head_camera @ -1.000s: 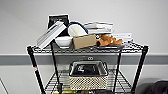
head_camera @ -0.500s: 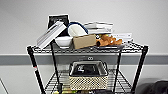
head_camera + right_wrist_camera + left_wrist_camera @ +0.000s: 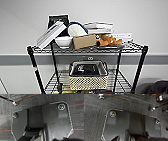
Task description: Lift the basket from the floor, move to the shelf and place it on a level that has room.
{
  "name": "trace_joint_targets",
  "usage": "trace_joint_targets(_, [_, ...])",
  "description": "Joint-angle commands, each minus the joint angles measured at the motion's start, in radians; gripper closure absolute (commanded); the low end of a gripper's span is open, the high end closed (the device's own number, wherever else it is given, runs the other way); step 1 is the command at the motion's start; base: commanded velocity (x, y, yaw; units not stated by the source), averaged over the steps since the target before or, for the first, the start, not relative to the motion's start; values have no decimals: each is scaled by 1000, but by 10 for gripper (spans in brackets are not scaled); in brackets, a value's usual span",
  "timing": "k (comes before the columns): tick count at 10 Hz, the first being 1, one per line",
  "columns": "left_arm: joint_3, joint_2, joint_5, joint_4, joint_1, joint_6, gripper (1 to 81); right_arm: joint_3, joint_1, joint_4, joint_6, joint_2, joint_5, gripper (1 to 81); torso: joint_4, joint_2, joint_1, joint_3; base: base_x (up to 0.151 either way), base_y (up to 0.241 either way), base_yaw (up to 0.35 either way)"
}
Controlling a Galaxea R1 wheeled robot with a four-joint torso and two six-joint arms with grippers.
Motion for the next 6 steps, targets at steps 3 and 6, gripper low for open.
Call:
trace_joint_targets(3, [-7,13,43,10,4,6,10,0,14,-7,0,9,-49,10,0,0,1,0,0,0,0])
trace_joint_targets(6, [-8,10,42,10,34,6,10,3,-35,-43,0,9,-11,10,0,0,1,0,0,0,0])
